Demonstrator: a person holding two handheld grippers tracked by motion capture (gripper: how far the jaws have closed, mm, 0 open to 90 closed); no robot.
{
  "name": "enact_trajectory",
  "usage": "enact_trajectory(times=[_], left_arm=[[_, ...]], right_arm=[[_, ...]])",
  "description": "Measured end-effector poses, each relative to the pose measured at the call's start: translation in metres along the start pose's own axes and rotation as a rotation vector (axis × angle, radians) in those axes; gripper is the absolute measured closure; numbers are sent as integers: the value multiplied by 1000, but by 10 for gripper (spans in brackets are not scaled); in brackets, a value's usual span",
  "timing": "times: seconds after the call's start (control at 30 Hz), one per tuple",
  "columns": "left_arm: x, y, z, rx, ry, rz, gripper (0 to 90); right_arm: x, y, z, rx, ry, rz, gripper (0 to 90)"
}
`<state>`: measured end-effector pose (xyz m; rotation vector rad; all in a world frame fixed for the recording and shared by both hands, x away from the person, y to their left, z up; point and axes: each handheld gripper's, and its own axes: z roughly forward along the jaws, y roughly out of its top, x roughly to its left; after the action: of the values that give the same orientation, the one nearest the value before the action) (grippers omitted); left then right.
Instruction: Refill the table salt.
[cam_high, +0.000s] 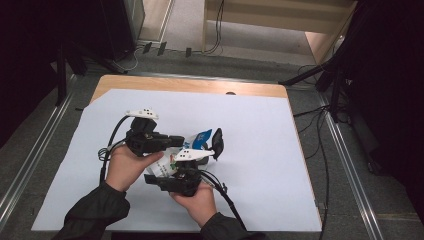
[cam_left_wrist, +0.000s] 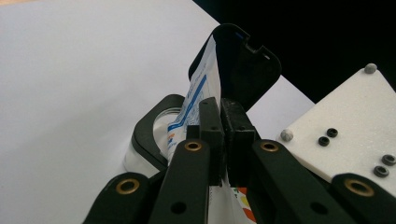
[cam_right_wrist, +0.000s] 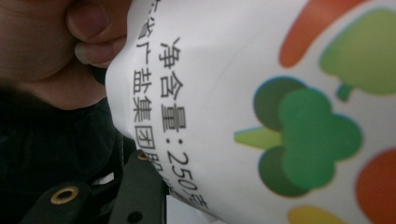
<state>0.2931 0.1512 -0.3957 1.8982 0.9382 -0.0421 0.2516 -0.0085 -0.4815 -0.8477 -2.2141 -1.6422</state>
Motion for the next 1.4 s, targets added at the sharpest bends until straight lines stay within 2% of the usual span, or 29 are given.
enact_trajectory(times=[0.37,0.63,1.1,1.23,1.4], left_arm=[[-1,1,-2,-12,10,9,896],[-2,2,-2,-15,3,10,895],[-1,2,-1,-7,3,4,894],[0,3,0,0,-9,-8,894],[1,4,0,11,-6,-2,894]], right_arm=[[0,0,0,-6,3,-1,634],[0,1,-1,-13,6,3,638],[1,1,-1,-8,5,12,627],[1,2,-1,-5,9,12,626],[1,2,-1,-2,11,9,617]])
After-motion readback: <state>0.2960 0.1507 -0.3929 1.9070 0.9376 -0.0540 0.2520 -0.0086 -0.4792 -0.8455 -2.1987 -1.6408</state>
